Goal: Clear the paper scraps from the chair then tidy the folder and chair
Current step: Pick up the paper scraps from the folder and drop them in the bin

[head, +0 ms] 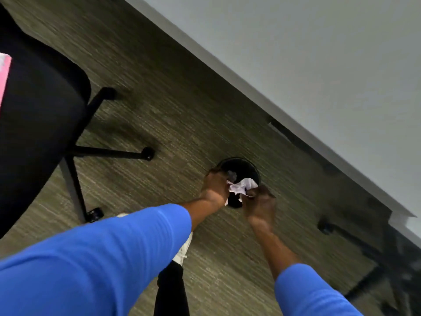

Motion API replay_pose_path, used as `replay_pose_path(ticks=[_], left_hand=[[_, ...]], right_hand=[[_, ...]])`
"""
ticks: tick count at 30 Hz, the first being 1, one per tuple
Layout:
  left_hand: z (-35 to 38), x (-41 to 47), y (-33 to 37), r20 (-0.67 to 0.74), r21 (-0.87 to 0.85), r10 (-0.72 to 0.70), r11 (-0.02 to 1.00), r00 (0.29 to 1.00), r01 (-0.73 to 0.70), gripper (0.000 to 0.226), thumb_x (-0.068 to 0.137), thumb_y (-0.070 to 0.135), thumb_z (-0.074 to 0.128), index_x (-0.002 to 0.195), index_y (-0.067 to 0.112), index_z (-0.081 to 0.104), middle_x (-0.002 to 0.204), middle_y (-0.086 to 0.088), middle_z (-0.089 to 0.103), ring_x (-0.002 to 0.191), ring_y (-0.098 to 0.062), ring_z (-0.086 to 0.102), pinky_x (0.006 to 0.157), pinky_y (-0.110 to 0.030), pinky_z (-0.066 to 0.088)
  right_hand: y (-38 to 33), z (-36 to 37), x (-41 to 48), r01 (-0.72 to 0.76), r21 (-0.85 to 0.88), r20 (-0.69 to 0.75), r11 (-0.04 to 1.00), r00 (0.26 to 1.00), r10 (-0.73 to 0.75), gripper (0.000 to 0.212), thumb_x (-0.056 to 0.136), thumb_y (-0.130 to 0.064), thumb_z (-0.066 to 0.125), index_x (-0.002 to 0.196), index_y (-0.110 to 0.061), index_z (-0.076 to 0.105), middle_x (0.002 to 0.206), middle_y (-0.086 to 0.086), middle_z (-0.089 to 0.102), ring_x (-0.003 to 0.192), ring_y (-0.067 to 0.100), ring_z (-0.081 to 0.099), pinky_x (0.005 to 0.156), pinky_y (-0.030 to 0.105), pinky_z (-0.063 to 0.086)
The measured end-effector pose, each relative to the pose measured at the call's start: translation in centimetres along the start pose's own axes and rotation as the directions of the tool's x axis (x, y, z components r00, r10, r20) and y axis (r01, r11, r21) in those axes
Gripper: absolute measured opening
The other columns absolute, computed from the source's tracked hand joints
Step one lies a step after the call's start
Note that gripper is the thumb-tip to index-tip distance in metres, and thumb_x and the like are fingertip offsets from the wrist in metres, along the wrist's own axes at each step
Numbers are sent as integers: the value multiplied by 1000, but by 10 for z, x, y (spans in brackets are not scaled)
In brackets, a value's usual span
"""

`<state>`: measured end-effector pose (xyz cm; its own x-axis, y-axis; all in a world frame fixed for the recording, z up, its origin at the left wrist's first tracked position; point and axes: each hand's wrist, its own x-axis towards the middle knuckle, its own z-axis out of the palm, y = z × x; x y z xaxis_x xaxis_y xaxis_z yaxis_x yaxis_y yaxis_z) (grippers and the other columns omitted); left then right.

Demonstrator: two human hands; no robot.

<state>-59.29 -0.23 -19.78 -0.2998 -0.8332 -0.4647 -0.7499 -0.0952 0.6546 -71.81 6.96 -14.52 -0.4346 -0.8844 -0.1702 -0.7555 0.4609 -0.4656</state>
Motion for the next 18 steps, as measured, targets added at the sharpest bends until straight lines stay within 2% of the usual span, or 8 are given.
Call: replay_pose_path(ticks=[2, 4, 7, 9, 11, 13, 15, 18], left_hand=[[17, 9, 1, 8, -59, 10, 998, 1000, -10, 21, 68, 15, 69, 82, 7, 84, 84, -16, 81, 73, -36, 78, 68, -38, 64], [31, 18, -2, -82, -96, 10, 995, 997, -18, 19, 76, 12, 71, 89, 8, 84, 89, -16, 82, 81, -36, 79, 74, -38, 64], [31, 25, 8, -112, -221, -85, 974, 990, 58, 19, 87, 11, 73, 103, 8, 83, 103, -16, 82, 96, -34, 79, 86, -36, 60], [37, 34, 10, -94, -244, -149, 962, 984, 123, 27, 88, 22, 67, 104, 7, 83, 104, -18, 82, 99, -34, 78, 87, -35, 58], [42, 43, 10, -24, -212, -163, 965, 986, 154, 39, 88, 32, 59, 110, 10, 81, 112, -14, 81, 108, -33, 76, 93, -35, 55], [50, 49, 8, 66, -169, -176, 968, 982, 185, 36, 93, 29, 64, 122, 12, 75, 128, -11, 76, 124, -32, 69, 104, -34, 50], [54, 49, 8, 140, -202, -169, 960, 976, 196, 40, 94, 25, 70, 130, 9, 69, 136, -12, 71, 131, -31, 63, 109, -33, 44], [54, 49, 3, 85, -289, -189, 935, 978, 206, 54, 86, 38, 72, 131, 10, 69, 132, -13, 73, 127, -32, 66, 109, -37, 50]], right_hand=[[12, 8, 13, 38, -64, 23, 997, 999, -37, 19, 53, 7, 89, 63, 4, 74, 63, 26, 69, 50, 41, 68, 50, 40, 57], [29, 19, 26, 81, -163, 52, 983, 996, -73, 13, 57, 1, 87, 64, 0, 75, 63, 24, 68, 51, 40, 67, 50, 35, 54], [49, 35, 44, 1, -209, 70, 978, 997, 14, 7, 69, 0, 82, 74, -4, 79, 74, 23, 73, 64, 40, 71, 59, 29, 47], [53, 43, 52, -70, -179, 98, 981, 991, 88, 11, 76, 1, 78, 84, -4, 81, 85, 22, 77, 76, 39, 74, 67, 25, 43], [55, 49, 57, -117, -121, 124, 986, 983, 132, 16, 78, -1, 80, 93, -5, 82, 95, 20, 79, 87, 37, 76, 76, 28, 50], [55, 52, 60, -104, -96, 130, 990, 985, 116, 22, 77, -5, 83, 98, -6, 82, 99, 21, 79, 91, 38, 76, 83, 35, 57], [55, 53, 61, -99, -75, 123, 992, 987, 107, 21, 79, -7, 82, 100, -7, 81, 100, 22, 79, 93, 40, 76, 83, 38, 57], [53, 52, 61, -157, -78, 139, 984, 976, 167, 22, 87, -9, 74, 108, -4, 78, 107, 24, 77, 99, 43, 73, 86, 39, 55]])
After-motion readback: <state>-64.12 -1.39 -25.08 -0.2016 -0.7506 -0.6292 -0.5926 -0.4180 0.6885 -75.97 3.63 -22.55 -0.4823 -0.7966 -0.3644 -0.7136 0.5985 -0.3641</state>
